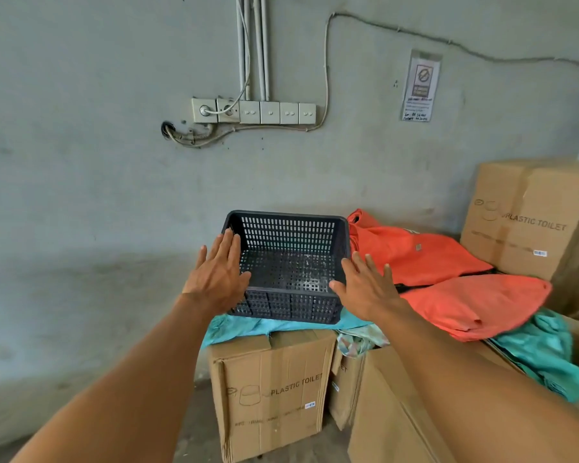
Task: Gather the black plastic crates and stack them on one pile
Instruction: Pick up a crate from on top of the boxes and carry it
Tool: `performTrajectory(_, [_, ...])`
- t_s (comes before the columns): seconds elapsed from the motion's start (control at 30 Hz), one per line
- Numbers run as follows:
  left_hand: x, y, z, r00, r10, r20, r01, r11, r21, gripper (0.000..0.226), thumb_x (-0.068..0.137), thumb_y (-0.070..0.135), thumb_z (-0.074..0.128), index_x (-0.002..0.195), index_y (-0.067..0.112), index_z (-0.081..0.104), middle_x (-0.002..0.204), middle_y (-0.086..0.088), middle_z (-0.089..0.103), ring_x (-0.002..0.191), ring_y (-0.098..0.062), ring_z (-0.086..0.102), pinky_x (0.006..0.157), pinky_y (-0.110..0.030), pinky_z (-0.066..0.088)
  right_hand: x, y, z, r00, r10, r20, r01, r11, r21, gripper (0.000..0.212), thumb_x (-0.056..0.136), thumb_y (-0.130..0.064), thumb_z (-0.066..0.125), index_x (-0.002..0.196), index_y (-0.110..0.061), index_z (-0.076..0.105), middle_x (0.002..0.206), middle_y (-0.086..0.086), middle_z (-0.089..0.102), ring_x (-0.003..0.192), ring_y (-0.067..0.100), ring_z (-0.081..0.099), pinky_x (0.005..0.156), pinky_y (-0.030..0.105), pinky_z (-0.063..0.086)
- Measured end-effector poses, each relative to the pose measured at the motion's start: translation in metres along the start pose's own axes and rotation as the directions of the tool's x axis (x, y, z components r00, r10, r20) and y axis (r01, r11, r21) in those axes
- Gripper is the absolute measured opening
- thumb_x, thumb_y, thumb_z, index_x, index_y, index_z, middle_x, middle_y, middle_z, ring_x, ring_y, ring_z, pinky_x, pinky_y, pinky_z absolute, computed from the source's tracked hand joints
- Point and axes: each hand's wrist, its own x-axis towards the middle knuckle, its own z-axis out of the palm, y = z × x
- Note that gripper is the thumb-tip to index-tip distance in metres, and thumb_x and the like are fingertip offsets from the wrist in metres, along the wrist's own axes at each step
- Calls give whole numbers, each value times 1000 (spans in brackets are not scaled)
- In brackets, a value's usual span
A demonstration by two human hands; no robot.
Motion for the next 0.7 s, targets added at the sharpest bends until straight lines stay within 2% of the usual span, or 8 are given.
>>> performTrajectory(0.27, [96,-52,91,999,5,49,-4,1000,-10,76,96,42,36,152,9,-4,161,-11,-8,149,-26,-6,120,-46,2,113,11,73,996,46,70,-45,999,-10,70,101,-55,29,157,-17,11,167,10,0,153,33,1,120,61,9])
performTrajectory(0.6, [255,-160,209,977,61,206,-74,996,55,75,98,41,31,150,9,-11,160,-10,-16,148,-26,-11,118,-47,-1,272,17,146,959,234,162,-229,972,-47,69,102,-52,31,158,-18,8,167,9,-6,153,34,-2,121,57,7])
performTrajectory(0.7, [281,-183,241,966,80,246,-104,991,88,75,98,39,31,150,9,-14,160,-10,-18,145,-23,-19,118,-47,-3,299,23,166,943,278,183,-264,960,-96,70,102,-51,32,158,-17,8,166,10,-9,153,34,-4,121,56,7])
